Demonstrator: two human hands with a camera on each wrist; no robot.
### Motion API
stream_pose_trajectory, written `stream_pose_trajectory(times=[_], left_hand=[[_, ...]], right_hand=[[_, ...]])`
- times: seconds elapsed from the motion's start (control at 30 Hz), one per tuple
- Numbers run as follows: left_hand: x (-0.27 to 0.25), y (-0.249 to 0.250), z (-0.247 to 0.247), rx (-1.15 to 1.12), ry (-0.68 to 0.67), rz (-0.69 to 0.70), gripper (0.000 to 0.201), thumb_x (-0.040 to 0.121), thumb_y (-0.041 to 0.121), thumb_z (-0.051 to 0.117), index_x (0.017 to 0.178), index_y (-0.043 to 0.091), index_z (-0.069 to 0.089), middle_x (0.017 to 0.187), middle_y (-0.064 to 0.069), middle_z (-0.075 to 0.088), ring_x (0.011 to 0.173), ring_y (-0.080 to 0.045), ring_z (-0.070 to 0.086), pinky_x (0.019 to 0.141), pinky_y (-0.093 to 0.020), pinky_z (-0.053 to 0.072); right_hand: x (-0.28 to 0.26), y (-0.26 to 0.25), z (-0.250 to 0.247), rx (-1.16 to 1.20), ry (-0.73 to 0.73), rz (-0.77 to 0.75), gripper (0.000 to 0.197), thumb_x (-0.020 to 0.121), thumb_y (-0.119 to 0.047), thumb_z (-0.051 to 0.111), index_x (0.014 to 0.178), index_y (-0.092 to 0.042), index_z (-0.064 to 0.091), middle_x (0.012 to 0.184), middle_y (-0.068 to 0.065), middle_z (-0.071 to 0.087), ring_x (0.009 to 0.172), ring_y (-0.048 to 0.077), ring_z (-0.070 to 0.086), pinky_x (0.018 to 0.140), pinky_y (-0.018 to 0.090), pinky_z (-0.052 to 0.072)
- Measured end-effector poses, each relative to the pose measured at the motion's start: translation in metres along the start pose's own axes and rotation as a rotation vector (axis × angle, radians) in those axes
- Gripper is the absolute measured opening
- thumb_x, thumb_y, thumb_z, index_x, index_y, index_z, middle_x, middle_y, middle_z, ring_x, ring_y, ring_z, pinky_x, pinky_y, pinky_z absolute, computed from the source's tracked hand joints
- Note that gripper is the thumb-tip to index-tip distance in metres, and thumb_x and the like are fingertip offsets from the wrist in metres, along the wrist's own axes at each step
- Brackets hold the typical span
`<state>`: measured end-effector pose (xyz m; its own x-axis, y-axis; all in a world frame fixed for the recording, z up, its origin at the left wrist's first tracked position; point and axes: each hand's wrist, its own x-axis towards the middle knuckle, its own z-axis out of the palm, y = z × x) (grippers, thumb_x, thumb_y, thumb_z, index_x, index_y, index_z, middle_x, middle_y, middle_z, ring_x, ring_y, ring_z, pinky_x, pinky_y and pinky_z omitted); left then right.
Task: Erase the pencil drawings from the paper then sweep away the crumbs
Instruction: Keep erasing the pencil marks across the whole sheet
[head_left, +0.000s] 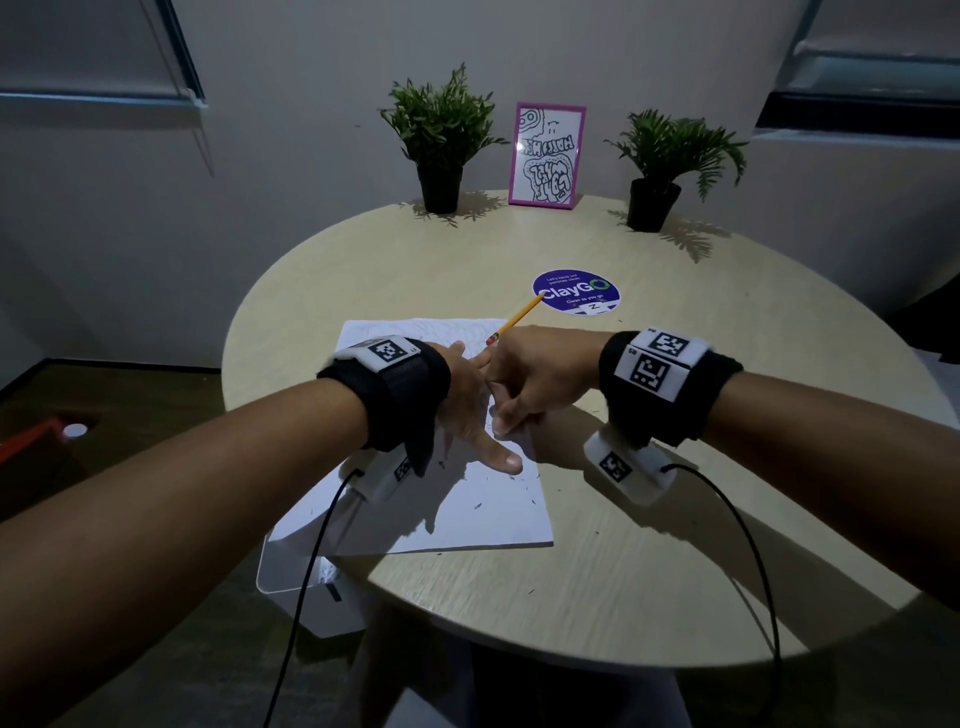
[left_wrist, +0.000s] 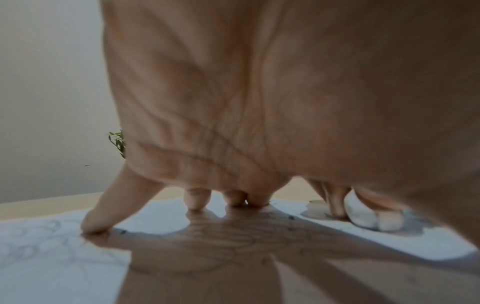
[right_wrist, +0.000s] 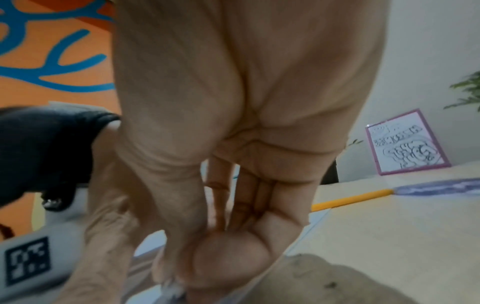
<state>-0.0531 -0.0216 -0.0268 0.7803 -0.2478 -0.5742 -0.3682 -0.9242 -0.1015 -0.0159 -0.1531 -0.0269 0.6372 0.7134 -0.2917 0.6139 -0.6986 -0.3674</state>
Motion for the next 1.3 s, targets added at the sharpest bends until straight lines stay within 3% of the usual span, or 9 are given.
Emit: stream_pose_trajectory(times=[0.13, 0.23, 0.3, 0.43, 0.6, 0.77, 0.93, 1.13, 1.3], left_hand=[[-0.003, -0.006, 0.002, -0.075, 0.042, 0.035, 0.087, 0.075, 0.079, 0.06, 0.149, 0.046, 0.029, 0.165, 0.012, 0.003, 0.152, -0.032, -0.012, 0.118, -0.058, 0.009], [-0.003, -0.027, 0.004, -0.241, 0.156, 0.104, 0.068, 0.076, 0.061, 0.075, 0.135, 0.042, 0.047, 0.142, 0.018, 0.035, 0.142, -0.018, 0.031, 0.111, -0.039, 0.03], [-0.003, -0.039, 0.008, -0.292, 0.196, 0.113, 0.07, 0.071, 0.06, 0.08, 0.133, 0.044, 0.051, 0.148, 0.017, 0.037, 0.131, -0.019, 0.047, 0.105, -0.033, 0.039], [-0.001, -0.044, 0.013, -0.22, 0.186, 0.07, 0.092, 0.074, 0.067, 0.074, 0.151, 0.045, 0.031, 0.166, 0.011, 0.007, 0.145, -0.019, 0.032, 0.115, -0.036, 0.031], [0.0, -0.043, 0.014, -0.185, 0.123, 0.047, 0.103, 0.074, 0.071, 0.07, 0.154, 0.048, 0.01, 0.166, 0.014, -0.003, 0.151, -0.016, 0.014, 0.119, -0.041, 0.025], [-0.002, -0.041, 0.007, -0.174, 0.095, 0.052, 0.087, 0.077, 0.068, 0.07, 0.15, 0.05, 0.027, 0.166, 0.007, 0.009, 0.152, -0.017, 0.009, 0.118, -0.043, 0.021], [0.012, -0.043, 0.008, -0.085, 0.058, 0.027, 0.11, 0.071, 0.079, 0.065, 0.153, 0.052, -0.002, 0.164, 0.013, -0.018, 0.154, -0.022, -0.002, 0.12, -0.053, 0.017], [0.009, -0.042, 0.007, -0.09, 0.045, 0.037, 0.105, 0.075, 0.075, 0.065, 0.154, 0.05, 0.001, 0.163, 0.013, -0.022, 0.153, -0.022, -0.008, 0.121, -0.055, 0.012], [0.011, -0.042, 0.008, -0.07, 0.044, 0.034, 0.109, 0.073, 0.078, 0.063, 0.153, 0.051, -0.006, 0.163, 0.012, -0.022, 0.153, -0.025, -0.007, 0.121, -0.056, 0.013]], right_hand=[[0.001, -0.001, -0.003, 0.007, -0.023, 0.029, 0.023, 0.078, -0.027, 0.084, 0.063, -0.02, 0.068, 0.064, -0.005, 0.072, 0.059, 0.008, 0.067, 0.069, 0.032, 0.055], [-0.003, -0.002, 0.001, 0.038, -0.001, 0.029, 0.021, 0.08, -0.024, 0.082, 0.066, -0.015, 0.07, 0.064, -0.003, 0.072, 0.058, 0.007, 0.066, 0.065, 0.025, 0.053], [-0.005, -0.002, 0.0, 0.038, 0.003, 0.032, 0.022, 0.081, -0.025, 0.082, 0.065, -0.016, 0.07, 0.065, -0.002, 0.073, 0.057, 0.006, 0.065, 0.063, 0.022, 0.051], [-0.001, 0.001, -0.005, 0.003, 0.027, 0.037, 0.019, 0.08, -0.027, 0.083, 0.068, -0.018, 0.072, 0.063, -0.006, 0.071, 0.057, 0.001, 0.062, 0.06, 0.018, 0.048], [0.015, 0.012, -0.006, -0.024, 0.252, 0.096, 0.021, 0.079, -0.023, 0.083, 0.066, -0.013, 0.07, 0.062, -0.004, 0.065, 0.062, 0.006, 0.058, 0.062, 0.025, 0.044], [0.008, 0.001, -0.006, -0.011, -0.032, 0.03, 0.022, 0.079, -0.025, 0.082, 0.064, -0.018, 0.068, 0.057, -0.011, 0.067, 0.054, 0.0, 0.059, 0.061, 0.023, 0.047], [0.02, 0.02, -0.014, -0.065, 0.225, 0.11, 0.029, 0.078, -0.025, 0.083, 0.057, -0.021, 0.064, 0.057, -0.01, 0.064, 0.057, 0.001, 0.057, 0.063, 0.026, 0.047], [0.004, 0.01, -0.01, 0.044, -0.08, 0.022, 0.021, 0.081, -0.021, 0.081, 0.066, -0.014, 0.069, 0.072, 0.002, 0.075, 0.063, 0.014, 0.069, 0.059, 0.018, 0.051], [0.019, 0.016, -0.012, -0.062, 0.199, 0.121, 0.023, 0.077, -0.029, 0.083, 0.063, -0.018, 0.068, 0.061, -0.005, 0.067, 0.061, 0.006, 0.061, 0.06, 0.027, 0.05]])
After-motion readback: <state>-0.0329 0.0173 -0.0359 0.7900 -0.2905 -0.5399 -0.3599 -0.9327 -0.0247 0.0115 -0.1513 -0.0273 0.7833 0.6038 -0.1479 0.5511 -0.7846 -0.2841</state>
